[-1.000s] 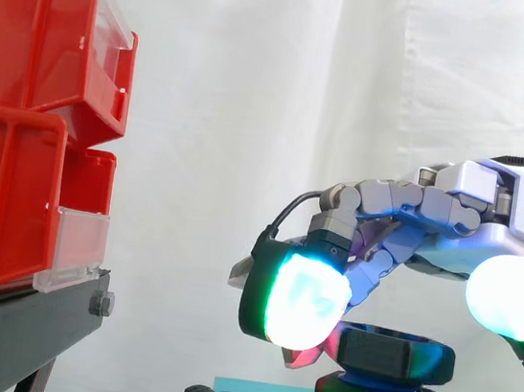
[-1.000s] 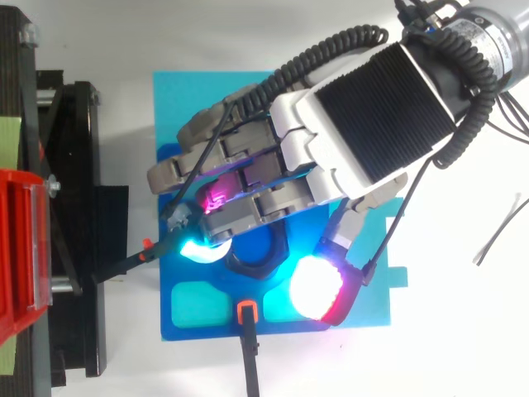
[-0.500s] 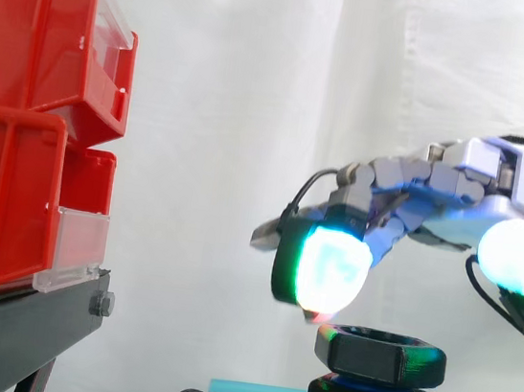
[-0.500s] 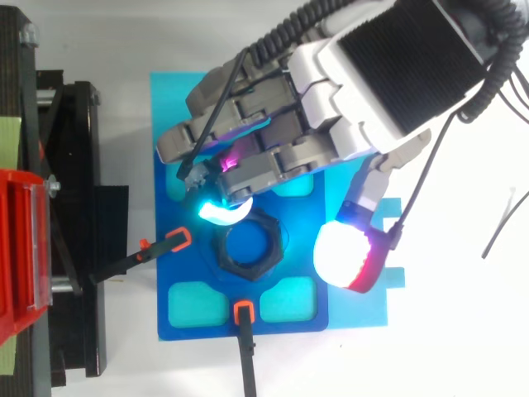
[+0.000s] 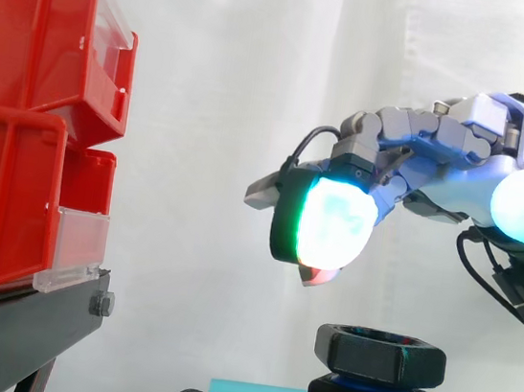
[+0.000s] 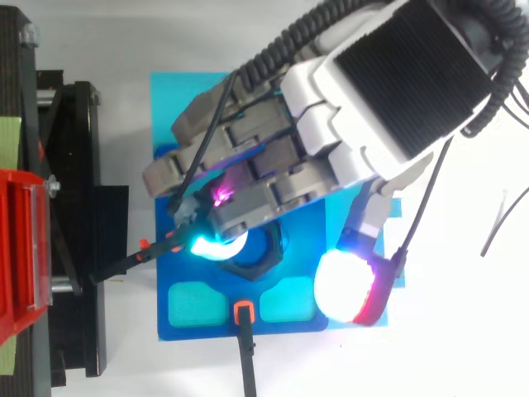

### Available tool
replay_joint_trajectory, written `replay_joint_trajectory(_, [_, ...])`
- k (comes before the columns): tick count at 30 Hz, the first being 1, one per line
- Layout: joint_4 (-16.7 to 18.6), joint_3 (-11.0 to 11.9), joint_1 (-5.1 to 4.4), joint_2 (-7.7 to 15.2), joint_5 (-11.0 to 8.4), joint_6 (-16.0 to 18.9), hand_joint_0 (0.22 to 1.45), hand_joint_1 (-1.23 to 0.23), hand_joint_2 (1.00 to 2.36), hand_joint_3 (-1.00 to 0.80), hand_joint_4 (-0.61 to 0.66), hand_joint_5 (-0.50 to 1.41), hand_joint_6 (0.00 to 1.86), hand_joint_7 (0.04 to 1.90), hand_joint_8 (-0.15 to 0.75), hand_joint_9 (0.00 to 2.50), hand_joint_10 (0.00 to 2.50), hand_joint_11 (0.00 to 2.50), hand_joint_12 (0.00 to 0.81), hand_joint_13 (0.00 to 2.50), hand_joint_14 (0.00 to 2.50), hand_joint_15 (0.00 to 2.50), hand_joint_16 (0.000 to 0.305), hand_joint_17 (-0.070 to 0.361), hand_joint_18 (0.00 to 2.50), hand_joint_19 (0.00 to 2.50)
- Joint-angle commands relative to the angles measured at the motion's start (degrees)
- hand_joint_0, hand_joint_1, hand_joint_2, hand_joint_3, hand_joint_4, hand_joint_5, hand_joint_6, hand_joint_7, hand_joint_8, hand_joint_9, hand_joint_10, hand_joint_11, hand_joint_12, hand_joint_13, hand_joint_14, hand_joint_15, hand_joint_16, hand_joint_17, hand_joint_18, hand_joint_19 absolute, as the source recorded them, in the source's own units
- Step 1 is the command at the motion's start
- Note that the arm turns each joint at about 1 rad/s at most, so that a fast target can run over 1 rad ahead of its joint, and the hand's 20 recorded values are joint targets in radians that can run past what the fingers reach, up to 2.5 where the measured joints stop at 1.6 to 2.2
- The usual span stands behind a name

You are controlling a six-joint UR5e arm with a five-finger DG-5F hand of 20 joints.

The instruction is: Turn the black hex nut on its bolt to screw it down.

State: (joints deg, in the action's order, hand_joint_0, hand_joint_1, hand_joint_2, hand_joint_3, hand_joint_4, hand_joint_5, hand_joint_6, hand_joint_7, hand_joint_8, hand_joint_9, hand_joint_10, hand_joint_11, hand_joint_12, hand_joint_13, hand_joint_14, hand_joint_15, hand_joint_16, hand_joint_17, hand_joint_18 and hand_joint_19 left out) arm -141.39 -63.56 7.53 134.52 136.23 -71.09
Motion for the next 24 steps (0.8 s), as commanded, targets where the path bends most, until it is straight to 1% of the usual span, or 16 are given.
replay_joint_trajectory(1, [1.2, 0.0, -1.20, 0.4, -1.32, 0.6, 0.53, -0.31, 1.00, -0.50, 0.25, -0.03, 0.50, 1.11, 0.289, 0.85, 0.01, 0.35, 0.312, 0.51, 0.01, 0.18, 0.053, 0.118, 0.46, 0.57])
replay_joint_trajectory(2, [1.5, 0.0, -1.47, 0.4, -1.58, 0.6, 0.53, -0.31, 1.00, -0.50, 0.25, -0.03, 0.50, 1.11, 0.289, 0.85, 0.01, 0.34, 0.312, 0.51, 0.01, 0.18, 0.053, 0.118, 0.47, 0.58])
replay_joint_trajectory(3, [1.7, 0.0, -2.00, 0.4, -1.94, 0.6, 0.53, -0.31, 1.00, -0.50, 0.25, -0.03, 0.50, 1.11, 0.288, 0.85, 0.01, 0.34, 0.311, 0.51, 0.01, 0.18, 0.053, 0.118, 0.47, 0.58])
replay_joint_trajectory(6, [1.6, 0.0, -2.79, 0.4, -2.73, 0.5, 0.53, -0.31, 1.00, -0.50, 0.25, -0.03, 0.50, 1.10, 0.293, 0.85, 0.01, 0.34, 0.312, 0.51, 0.01, 0.18, 0.053, 0.118, 0.47, 0.58])
replay_joint_trajectory(7, [1.6, 0.0, -3.67, 0.4, -3.61, 0.5, 0.53, -0.31, 1.00, -0.50, 0.26, -0.03, 0.50, 1.10, 0.292, 0.85, 0.01, 0.35, 0.312, 0.51, 0.01, 0.18, 0.053, 0.118, 0.47, 0.57])
replay_joint_trajectory(8, [1.6, 0.0, -3.93, 0.4, -3.87, 0.4, 0.53, -0.31, 1.00, -0.50, 0.26, -0.03, 0.50, 1.10, 0.291, 0.85, 0.01, 0.35, 0.313, 0.51, 0.01, 0.18, 0.053, 0.118, 0.47, 0.58])
replay_joint_trajectory(9, [1.6, 0.0, -3.93, 0.4, -3.87, 0.4, 0.53, -0.31, 1.00, -0.50, 0.25, -0.03, 0.50, 1.10, 0.291, 0.85, 0.01, 0.35, 0.312, 0.51, 0.01, 0.18, 0.053, 0.118, 0.47, 0.58])
replay_joint_trajectory(10, [1.6, -0.1, -4.54, 0.4, -4.57, 0.2, 0.53, -0.31, 1.00, -0.50, 0.25, -0.03, 0.50, 1.10, 0.290, 0.85, 0.01, 0.34, 0.313, 0.51, 0.01, 0.18, 0.053, 0.118, 0.47, 0.58])
replay_joint_trajectory(12, [1.6, -0.1, -5.34, 1.2, -5.28, 0.2, 0.53, -0.31, 1.00, -0.50, 0.26, -0.03, 0.50, 1.10, 0.291, 0.85, 0.01, 0.36, 0.311, 0.51, 0.01, 0.18, 0.053, 0.118, 0.47, 0.58])
replay_joint_trajectory(14, [1.6, -0.1, -5.60, 1.2, -5.54, 0.2, 0.53, -0.31, 1.00, -0.50, 0.26, -0.03, 0.50, 1.10, 0.291, 0.85, 0.01, 0.35, 0.313, 0.52, 0.01, 0.18, 0.053, 0.119, 0.47, 0.57])
replay_joint_trajectory(15, [1.5, -0.1, -6.04, 1.2, -5.80, 0.1, 0.53, -0.31, 1.00, -0.50, 0.26, -0.03, 0.50, 1.10, 0.291, 0.84, 0.01, 0.35, 0.313, 0.51, 0.01, 0.18, 0.053, 0.119, 0.47, 0.58])
replay_joint_trajectory(17, [1.4, -0.1, -6.13, 1.2, -5.89, 0.1, 0.53, -0.31, 1.00, -0.50, 0.26, -0.03, 0.50, 1.09, 0.292, 0.84, 0.01, 0.35, 0.314, 0.52, 0.01, 0.18, 0.053, 0.119, 0.47, 0.58])
replay_joint_trajectory(19, [0.4, -0.1, -7.01, 1.2, -6.77, 0.2, 0.53, -0.31, 1.00, -0.50, 0.25, -0.03, 0.50, 1.09, 0.293, 0.84, 0.01, 0.35, 0.314, 0.52, 0.01, 0.18, 0.053, 0.119, 0.47, 0.58])
replay_joint_trajectory(23, [-1.1, -0.2, -7.53, 1.2, -7.56, -0.1, 0.53, -0.31, 1.00, -0.50, 0.26, -0.03, 0.50, 1.10, 0.293, 0.85, 0.01, 0.35, 0.315, 0.52, 0.01, 0.18, 0.053, 0.119, 0.47, 0.58])
replay_joint_trajectory(24, [-1.6, -0.2, -7.71, 1.2, -8.09, -0.4, 0.53, -0.31, 1.00, -0.50, 0.26, -0.03, 0.50, 1.09, 0.292, 0.85, 0.01, 0.35, 0.316, 0.52, 0.01, 0.18, 0.053, 0.119, 0.47, 0.58])
